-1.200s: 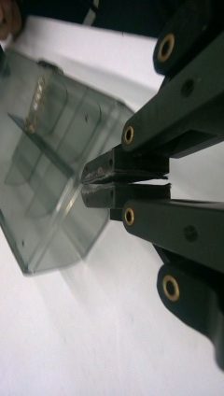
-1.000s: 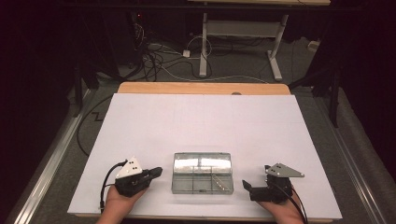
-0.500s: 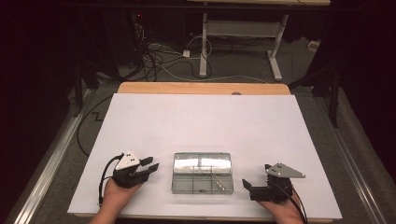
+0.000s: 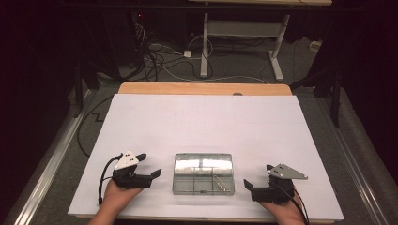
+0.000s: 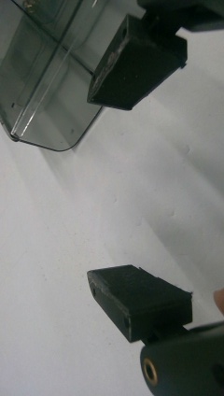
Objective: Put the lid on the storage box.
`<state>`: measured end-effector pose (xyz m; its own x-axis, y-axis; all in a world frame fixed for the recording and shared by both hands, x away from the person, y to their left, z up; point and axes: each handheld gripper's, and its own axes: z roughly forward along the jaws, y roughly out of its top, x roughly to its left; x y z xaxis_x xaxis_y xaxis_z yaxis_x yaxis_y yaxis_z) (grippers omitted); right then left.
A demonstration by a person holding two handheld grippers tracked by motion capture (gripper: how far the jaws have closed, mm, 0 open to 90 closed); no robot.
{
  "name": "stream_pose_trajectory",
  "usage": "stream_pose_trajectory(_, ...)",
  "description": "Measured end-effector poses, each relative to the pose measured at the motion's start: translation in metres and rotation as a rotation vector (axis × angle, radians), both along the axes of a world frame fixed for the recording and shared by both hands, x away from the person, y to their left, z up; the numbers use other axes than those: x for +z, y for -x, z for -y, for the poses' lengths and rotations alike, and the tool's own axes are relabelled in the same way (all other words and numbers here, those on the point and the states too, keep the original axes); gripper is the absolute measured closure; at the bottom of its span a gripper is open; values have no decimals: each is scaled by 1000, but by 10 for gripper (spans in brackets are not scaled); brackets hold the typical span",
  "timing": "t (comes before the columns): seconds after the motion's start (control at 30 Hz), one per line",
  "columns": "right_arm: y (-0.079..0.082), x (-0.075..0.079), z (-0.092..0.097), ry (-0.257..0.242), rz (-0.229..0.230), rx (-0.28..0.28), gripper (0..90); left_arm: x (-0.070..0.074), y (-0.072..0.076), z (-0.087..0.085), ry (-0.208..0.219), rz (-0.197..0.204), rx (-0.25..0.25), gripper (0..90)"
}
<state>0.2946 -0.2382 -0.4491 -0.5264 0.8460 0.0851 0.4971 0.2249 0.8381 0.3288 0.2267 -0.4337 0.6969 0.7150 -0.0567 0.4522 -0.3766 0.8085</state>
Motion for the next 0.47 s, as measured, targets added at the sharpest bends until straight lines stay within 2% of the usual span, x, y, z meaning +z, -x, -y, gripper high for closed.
stream_pose_trajectory(0.1, 0, 1, 1, -2, 12, 1, 0, 0, -1, 0, 3, -8, 1, 0)
stream_pose_trajectory(0.47, 1, 1, 2, -7, 15, -3, 0, 0, -1, 1, -6, -5, 8, 0)
